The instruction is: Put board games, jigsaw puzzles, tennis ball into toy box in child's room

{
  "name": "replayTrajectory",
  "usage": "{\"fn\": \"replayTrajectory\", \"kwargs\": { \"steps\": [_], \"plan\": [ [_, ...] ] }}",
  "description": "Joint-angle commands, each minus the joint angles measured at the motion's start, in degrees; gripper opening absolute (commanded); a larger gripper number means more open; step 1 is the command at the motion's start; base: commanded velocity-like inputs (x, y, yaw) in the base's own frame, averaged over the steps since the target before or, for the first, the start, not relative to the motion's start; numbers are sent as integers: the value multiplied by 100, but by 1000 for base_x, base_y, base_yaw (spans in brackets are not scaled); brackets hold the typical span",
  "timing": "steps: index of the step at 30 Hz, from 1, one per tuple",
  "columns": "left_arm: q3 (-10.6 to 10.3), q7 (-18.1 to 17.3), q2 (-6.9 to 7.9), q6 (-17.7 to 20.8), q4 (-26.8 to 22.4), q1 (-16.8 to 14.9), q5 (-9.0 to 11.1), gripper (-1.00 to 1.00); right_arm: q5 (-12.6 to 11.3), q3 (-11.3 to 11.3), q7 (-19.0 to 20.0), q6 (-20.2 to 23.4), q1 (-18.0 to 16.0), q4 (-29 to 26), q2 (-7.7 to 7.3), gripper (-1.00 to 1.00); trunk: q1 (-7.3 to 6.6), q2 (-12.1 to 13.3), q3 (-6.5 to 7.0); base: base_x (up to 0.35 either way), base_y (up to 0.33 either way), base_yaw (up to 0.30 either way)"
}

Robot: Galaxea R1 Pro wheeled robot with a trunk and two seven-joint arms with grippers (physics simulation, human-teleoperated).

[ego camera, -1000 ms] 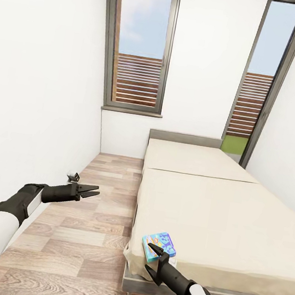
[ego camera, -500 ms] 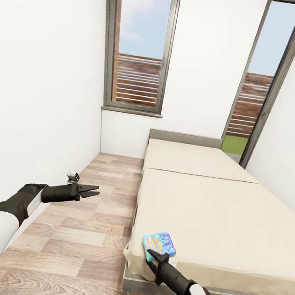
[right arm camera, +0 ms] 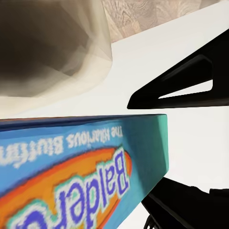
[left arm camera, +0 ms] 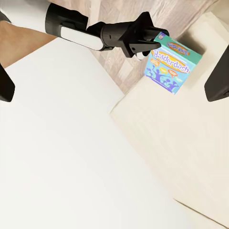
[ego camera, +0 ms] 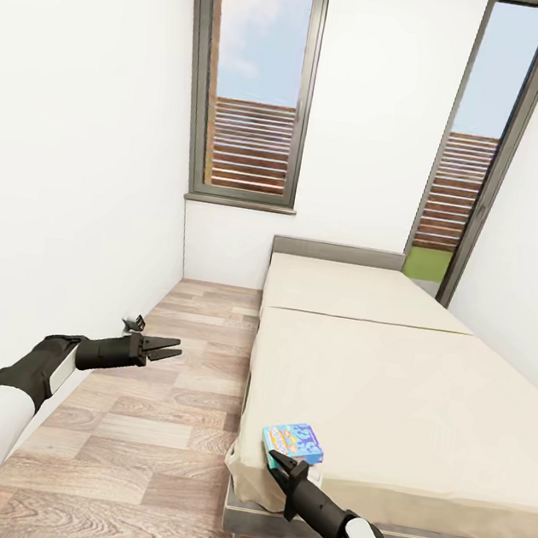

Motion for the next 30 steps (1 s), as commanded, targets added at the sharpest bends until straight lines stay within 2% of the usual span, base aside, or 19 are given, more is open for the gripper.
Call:
{"fn": "replayTrajectory", "kwargs": {
  "steps": [1,6,30],
  "plan": [
    [1,-19,1,61,0,-3,0,100,20,-39,3,34,-4,1,6,-100,-1,-3,-6,0,0,0],
    [0,-15,1,71,0,-3,-6,100,20,-39,3,34,-4,1,6,-100,-1,-3,-6,0,0,0],
    [-30,0,-8,78,0,-3,-29,100,36,-39,3,-36,-4,1,6,-100,-528,960,425,0,0,0]
  ]
}}
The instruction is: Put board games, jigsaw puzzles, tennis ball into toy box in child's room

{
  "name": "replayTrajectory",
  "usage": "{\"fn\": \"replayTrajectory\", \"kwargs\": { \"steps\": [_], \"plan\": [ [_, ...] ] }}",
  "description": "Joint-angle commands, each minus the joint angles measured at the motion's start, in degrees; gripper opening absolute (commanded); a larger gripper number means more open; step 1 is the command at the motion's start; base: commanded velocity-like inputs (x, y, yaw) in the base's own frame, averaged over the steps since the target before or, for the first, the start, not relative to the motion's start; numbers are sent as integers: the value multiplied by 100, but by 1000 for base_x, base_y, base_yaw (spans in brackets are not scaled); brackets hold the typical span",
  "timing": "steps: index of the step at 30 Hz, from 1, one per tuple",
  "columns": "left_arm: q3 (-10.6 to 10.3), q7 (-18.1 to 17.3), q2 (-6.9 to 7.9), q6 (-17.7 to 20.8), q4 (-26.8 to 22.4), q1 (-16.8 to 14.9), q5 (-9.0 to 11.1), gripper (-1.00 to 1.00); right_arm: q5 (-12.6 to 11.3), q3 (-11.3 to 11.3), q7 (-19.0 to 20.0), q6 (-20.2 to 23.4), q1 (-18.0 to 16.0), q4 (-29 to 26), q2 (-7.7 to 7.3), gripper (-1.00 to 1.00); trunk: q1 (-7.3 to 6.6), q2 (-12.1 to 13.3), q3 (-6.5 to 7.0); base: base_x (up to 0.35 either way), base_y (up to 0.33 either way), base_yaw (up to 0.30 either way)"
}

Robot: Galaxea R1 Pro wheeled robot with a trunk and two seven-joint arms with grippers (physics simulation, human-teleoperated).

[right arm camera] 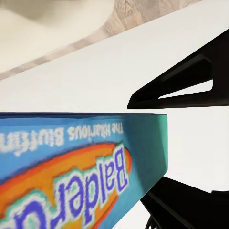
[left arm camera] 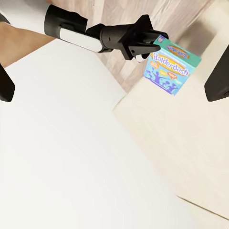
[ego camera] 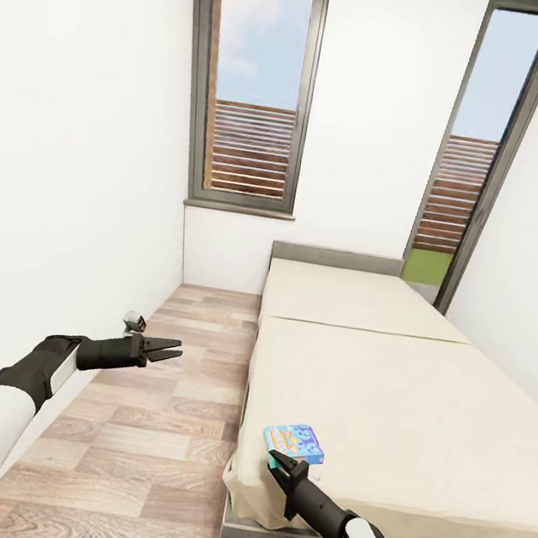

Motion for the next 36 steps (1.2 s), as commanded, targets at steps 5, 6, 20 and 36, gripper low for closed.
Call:
{"fn": "replayTrajectory", "kwargs": {
  "steps": [5,6,20,36],
  "plan": [
    [-8,-15,1,70,0,-3,-6,100,28,-38,7,0,-3,-19,6,-100,-111,199,84,0,0,0],
    [-10,-14,1,92,0,-3,-6,100,30,-38,7,-2,-3,-24,4,-100,-133,239,102,0,0,0],
    [-11,-7,77,843,-280,-36,-23,100,35,-27,-47,-197,1,-282,-71,-100,-375,681,299,0,0,0],
    [-12,-3,94,910,-342,-55,-32,100,75,370,-146,-271,-197,-1113,3,-100,-726,1322,587,0,0,0]
  ]
}}
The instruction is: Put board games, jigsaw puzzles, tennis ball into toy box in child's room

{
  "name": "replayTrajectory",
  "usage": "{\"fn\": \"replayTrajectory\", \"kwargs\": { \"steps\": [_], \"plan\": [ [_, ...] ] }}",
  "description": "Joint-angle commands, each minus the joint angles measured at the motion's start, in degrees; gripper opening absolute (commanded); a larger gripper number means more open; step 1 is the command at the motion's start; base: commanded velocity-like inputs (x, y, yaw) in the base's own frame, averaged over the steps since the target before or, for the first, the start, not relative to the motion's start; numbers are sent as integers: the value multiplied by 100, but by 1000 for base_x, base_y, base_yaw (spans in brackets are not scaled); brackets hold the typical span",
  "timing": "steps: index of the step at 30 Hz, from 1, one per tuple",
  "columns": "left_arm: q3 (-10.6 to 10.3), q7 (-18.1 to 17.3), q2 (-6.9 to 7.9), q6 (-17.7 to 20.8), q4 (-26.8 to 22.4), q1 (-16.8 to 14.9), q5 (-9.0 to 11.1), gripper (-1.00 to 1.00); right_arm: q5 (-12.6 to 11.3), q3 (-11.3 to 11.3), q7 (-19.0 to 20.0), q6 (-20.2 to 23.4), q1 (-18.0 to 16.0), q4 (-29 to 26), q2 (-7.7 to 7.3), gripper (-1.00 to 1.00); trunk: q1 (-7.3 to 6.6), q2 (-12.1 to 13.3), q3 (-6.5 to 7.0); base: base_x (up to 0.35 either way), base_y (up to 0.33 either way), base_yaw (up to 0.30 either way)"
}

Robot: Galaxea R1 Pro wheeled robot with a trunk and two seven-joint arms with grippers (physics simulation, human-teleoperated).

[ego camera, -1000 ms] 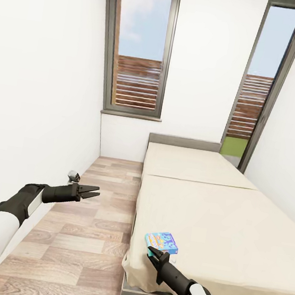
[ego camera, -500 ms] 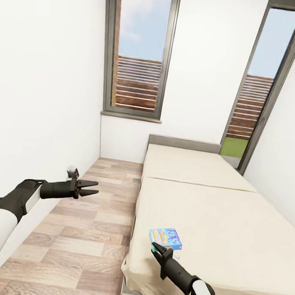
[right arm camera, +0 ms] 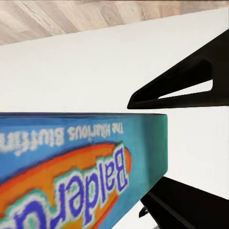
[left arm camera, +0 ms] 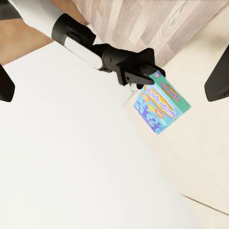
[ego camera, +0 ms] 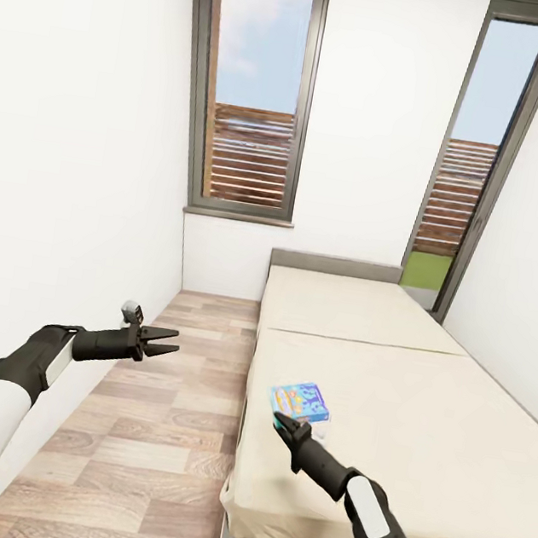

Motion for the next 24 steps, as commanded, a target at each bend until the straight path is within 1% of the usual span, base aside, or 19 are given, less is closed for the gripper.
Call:
{"fn": "replayTrajectory", "kwargs": {
  "steps": [1,4,7,10,12,14,16,19,22,24],
  "plan": [
    [-1,-20,0,61,-1,-2,0,100,9,39,8,9,-9,-5,4,-100,-23,39,12,0,0,0],
    [-7,-15,-3,61,-1,-3,-6,100,49,414,51,-353,-1,-119,-66,-100,-89,159,66,0,0,0],
    [-43,-16,-9,69,-1,-3,-7,100,54,538,82,-535,-7,-173,-127,-100,-155,279,120,0,0,0],
    [-69,-26,-5,82,-2,-3,-10,100,20,551,102,-556,-1,-192,-191,-100,-221,400,174,0,0,0],
    [-76,-28,-5,89,-2,0,-17,100,17,551,106,-558,1,-193,-208,-100,-265,480,210,0,0,0],
    [-85,-29,2,98,0,0,-61,100,6,534,113,-567,11,-202,-230,-100,-309,560,246,0,0,0],
    [-105,-28,33,93,22,23,-148,100,-3,521,122,-581,23,-218,-245,-100,-353,640,281,0,0,0],
    [-119,28,54,79,66,49,-391,100,-1,495,110,-608,29,-222,-253,-100,-419,761,335,0,0,0],
    [-117,48,56,85,74,56,-523,100,-2,473,108,-617,31,-227,-255,-100,-485,881,389,0,0,0],
    [-116,53,53,86,76,58,-561,100,-2,457,121,-625,35,-236,-255,-100,-528,961,425,0,0,0]
  ]
}}
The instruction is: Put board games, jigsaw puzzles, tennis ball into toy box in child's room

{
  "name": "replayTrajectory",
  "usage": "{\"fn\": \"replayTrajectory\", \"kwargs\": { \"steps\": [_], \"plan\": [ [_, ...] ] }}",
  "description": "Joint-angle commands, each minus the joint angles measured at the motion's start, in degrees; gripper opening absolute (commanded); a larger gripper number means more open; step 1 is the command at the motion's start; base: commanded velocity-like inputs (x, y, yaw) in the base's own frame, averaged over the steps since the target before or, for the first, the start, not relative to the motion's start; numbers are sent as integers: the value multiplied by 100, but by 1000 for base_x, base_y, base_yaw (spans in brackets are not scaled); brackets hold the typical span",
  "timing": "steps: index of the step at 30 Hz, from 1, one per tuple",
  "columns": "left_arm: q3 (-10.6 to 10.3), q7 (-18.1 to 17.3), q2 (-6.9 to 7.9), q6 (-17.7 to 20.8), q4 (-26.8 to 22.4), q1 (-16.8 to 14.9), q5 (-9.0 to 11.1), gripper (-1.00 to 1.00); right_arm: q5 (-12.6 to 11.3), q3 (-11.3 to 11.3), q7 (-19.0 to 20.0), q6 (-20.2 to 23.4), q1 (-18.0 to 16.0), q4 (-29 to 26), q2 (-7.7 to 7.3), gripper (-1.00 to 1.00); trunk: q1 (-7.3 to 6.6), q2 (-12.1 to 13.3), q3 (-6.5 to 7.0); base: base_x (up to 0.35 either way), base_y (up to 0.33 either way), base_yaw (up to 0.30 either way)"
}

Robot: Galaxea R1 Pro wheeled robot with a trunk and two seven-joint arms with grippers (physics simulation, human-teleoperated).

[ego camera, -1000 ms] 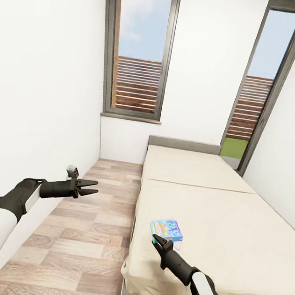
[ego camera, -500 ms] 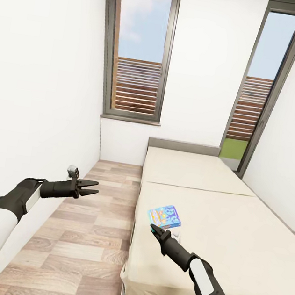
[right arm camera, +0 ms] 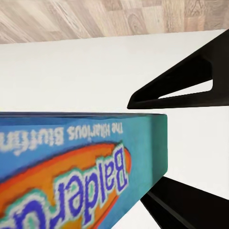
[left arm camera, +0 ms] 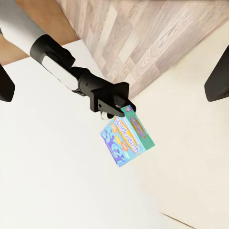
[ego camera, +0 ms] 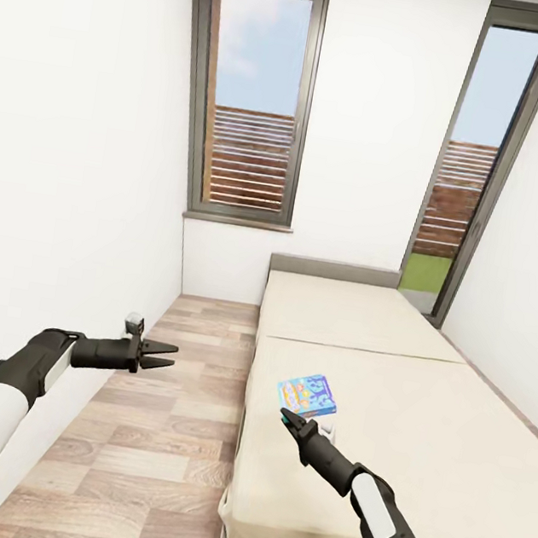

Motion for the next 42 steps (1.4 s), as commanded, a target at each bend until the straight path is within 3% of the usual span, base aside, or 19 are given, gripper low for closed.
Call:
{"fn": "replayTrajectory", "kwargs": {
  "steps": [1,12,21,42],
  "plan": [
    [0,-18,0,61,0,-3,-5,100,-13,-18,5,34,-2,-3,4,-100,-23,39,12,0,0,0],
    [17,-15,10,56,1,-2,-26,100,49,-15,-8,-113,2,14,-60,-100,-265,480,210,0,0,0],
    [18,-15,6,45,1,-2,-26,100,45,-12,18,-474,9,-9,-77,-100,-462,841,371,0,0,0],
    [10,-15,6,1,1,-2,-26,100,23,-23,46,-517,11,-19,-84,-100,-924,1683,748,0,0,0]
  ]
}}
